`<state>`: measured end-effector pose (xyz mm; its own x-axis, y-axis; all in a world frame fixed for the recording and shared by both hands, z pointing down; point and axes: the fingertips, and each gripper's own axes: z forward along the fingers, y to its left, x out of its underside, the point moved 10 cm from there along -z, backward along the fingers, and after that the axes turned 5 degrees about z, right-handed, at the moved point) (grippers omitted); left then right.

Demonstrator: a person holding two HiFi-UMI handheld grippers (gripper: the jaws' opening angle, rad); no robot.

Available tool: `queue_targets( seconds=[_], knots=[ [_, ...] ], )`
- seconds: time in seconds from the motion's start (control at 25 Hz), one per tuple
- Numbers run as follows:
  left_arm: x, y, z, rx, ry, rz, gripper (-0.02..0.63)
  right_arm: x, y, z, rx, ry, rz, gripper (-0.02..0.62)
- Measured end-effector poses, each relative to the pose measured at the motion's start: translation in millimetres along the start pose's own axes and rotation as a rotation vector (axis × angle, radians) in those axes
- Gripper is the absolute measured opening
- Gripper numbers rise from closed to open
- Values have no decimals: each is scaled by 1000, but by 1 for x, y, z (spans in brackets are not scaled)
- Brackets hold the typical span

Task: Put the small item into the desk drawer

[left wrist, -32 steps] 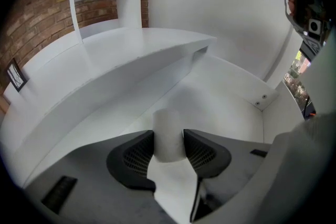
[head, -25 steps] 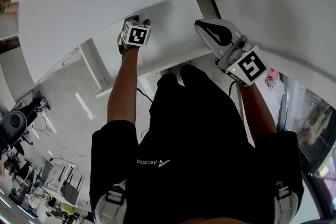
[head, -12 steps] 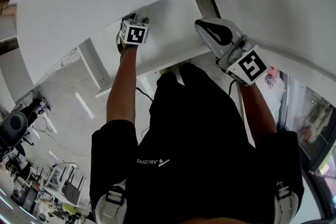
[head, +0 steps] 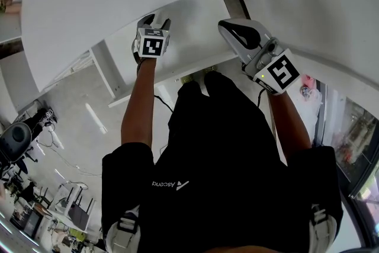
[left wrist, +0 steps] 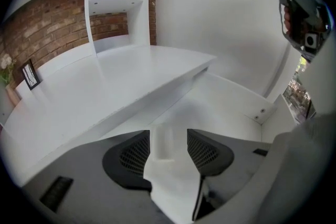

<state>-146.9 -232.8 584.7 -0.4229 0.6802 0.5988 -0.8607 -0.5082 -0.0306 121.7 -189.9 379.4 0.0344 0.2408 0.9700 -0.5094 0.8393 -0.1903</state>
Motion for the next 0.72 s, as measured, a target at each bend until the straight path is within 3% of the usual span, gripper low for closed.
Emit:
queue_targets(
  seconds=[0.24,0.52,0.72],
  knots=[
    [-17,-14,-52,27,-165,-36,218,-6,5,6,-15,-31,-12,0],
    [-50,-45,-139,79,-500,-32,215,-19,24,3,-38,-85,-20,0],
    [-68,-64,-208,69,-699,-14,152,-31,43,3,-61,-134,-31,0]
  ],
)
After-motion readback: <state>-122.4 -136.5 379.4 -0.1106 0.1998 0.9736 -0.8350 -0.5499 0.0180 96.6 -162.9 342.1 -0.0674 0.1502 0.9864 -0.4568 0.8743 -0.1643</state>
